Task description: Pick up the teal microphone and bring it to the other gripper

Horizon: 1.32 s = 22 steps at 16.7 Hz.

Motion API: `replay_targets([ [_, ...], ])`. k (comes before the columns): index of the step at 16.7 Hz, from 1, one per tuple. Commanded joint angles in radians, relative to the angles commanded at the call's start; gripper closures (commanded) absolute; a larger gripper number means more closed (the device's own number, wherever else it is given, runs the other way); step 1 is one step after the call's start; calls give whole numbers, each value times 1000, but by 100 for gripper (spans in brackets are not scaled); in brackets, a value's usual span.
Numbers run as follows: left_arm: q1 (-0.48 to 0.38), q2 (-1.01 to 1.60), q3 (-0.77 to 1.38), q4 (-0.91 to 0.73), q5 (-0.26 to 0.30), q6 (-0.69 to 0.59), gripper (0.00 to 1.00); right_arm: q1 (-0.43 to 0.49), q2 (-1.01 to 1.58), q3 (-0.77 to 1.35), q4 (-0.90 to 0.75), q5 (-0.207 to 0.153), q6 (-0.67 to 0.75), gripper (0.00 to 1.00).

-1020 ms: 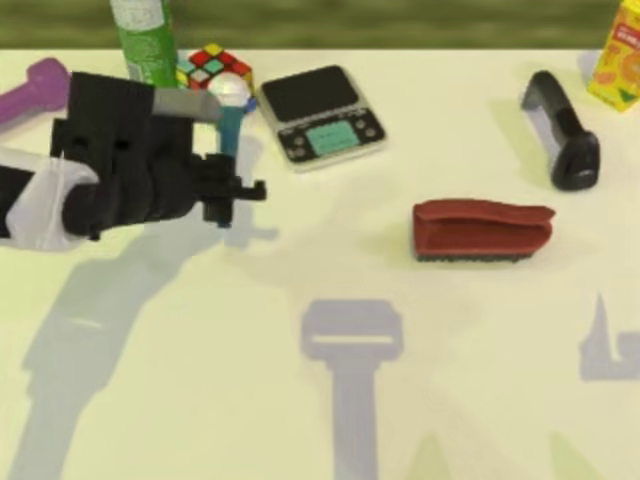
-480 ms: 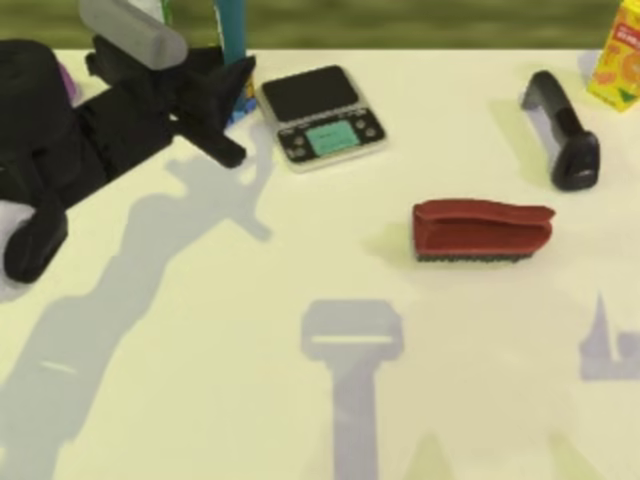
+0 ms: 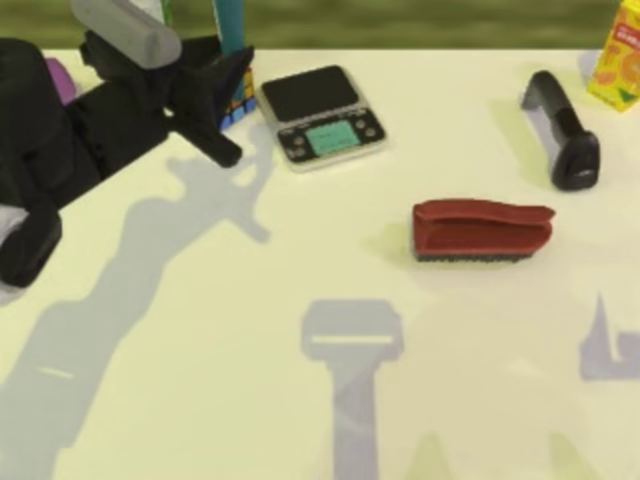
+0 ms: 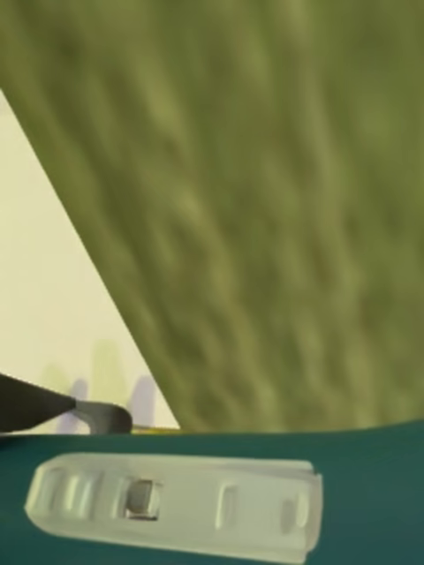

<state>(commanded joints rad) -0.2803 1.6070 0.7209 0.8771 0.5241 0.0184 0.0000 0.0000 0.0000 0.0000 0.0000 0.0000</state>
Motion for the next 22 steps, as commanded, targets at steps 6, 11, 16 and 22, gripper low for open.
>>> replay_targets([
  [6,-171,-8,-4,61,-180,-13,100,0,0,0,0,0,0,0],
  [11,-334,-25,-12,113,-354,-27,100,0,0,0,0,0,0,0],
  [16,-340,-22,-9,114,-361,-26,100,0,0,0,0,0,0,0],
  [22,-344,-27,-12,117,-364,-27,100,0,0,0,0,0,0,0],
])
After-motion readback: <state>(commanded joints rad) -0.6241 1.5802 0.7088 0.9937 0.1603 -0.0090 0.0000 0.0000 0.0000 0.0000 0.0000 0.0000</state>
